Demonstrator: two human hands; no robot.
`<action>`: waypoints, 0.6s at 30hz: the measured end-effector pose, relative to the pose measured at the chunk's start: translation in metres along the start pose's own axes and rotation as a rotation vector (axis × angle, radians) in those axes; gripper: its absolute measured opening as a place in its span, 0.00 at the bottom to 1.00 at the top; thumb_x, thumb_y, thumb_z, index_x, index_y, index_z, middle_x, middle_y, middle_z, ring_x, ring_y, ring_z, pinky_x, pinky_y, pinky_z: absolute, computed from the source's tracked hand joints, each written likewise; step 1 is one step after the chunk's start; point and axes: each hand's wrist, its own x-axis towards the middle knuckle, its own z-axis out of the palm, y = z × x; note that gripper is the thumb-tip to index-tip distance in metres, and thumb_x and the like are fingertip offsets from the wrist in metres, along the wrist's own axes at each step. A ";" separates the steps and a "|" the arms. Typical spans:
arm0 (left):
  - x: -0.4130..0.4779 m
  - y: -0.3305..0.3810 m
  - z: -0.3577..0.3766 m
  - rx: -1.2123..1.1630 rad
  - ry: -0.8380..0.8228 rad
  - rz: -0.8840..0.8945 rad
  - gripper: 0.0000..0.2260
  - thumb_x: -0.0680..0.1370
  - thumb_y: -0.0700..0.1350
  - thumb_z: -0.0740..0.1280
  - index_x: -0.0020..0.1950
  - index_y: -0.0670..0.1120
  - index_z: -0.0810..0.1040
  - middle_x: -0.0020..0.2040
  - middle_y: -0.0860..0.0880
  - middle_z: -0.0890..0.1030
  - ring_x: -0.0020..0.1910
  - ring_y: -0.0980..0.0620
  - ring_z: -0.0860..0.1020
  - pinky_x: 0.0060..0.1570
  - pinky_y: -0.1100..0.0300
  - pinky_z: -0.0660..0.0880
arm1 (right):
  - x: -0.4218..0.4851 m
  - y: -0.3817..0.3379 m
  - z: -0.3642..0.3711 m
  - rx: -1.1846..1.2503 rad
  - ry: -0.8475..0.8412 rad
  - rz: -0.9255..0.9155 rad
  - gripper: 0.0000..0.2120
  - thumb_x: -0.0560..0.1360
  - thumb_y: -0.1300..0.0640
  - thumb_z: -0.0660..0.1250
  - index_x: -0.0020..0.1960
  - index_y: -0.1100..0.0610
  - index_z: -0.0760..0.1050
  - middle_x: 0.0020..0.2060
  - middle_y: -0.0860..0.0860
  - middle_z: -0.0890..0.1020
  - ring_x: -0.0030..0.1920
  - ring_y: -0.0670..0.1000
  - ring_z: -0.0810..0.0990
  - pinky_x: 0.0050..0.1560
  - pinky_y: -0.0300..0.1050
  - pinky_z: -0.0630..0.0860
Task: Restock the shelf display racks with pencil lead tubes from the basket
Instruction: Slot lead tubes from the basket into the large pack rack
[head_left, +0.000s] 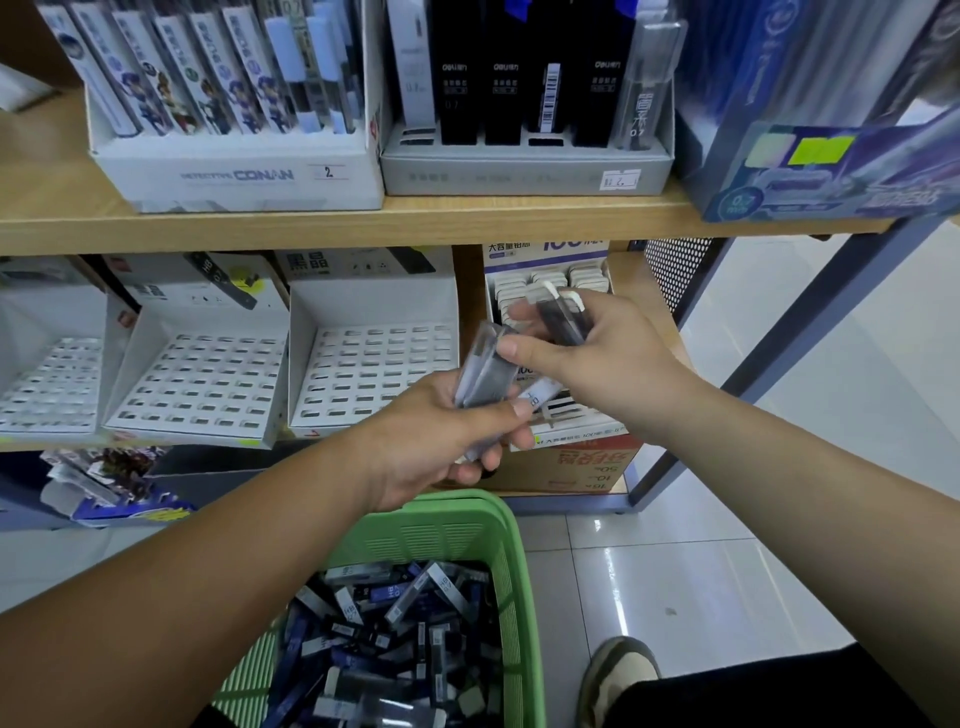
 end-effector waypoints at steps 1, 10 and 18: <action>0.000 0.000 0.002 0.028 -0.016 -0.001 0.07 0.81 0.44 0.71 0.57 0.46 0.76 0.43 0.45 0.84 0.32 0.52 0.73 0.30 0.61 0.66 | -0.001 -0.004 -0.001 0.033 -0.024 0.011 0.11 0.73 0.61 0.78 0.54 0.55 0.83 0.44 0.53 0.88 0.43 0.44 0.86 0.45 0.36 0.82; 0.007 0.002 0.003 0.236 0.003 -0.012 0.08 0.77 0.45 0.77 0.43 0.50 0.79 0.30 0.50 0.68 0.28 0.54 0.65 0.29 0.59 0.64 | -0.009 -0.008 -0.021 -0.147 -0.018 0.064 0.07 0.74 0.60 0.78 0.48 0.61 0.82 0.36 0.57 0.82 0.27 0.45 0.76 0.29 0.37 0.75; 0.011 0.001 -0.004 0.340 -0.073 -0.100 0.12 0.78 0.49 0.76 0.57 0.47 0.78 0.29 0.53 0.70 0.28 0.56 0.67 0.32 0.58 0.69 | -0.013 -0.004 -0.043 -0.140 0.057 0.054 0.04 0.79 0.59 0.72 0.47 0.60 0.81 0.26 0.48 0.79 0.25 0.47 0.76 0.27 0.35 0.70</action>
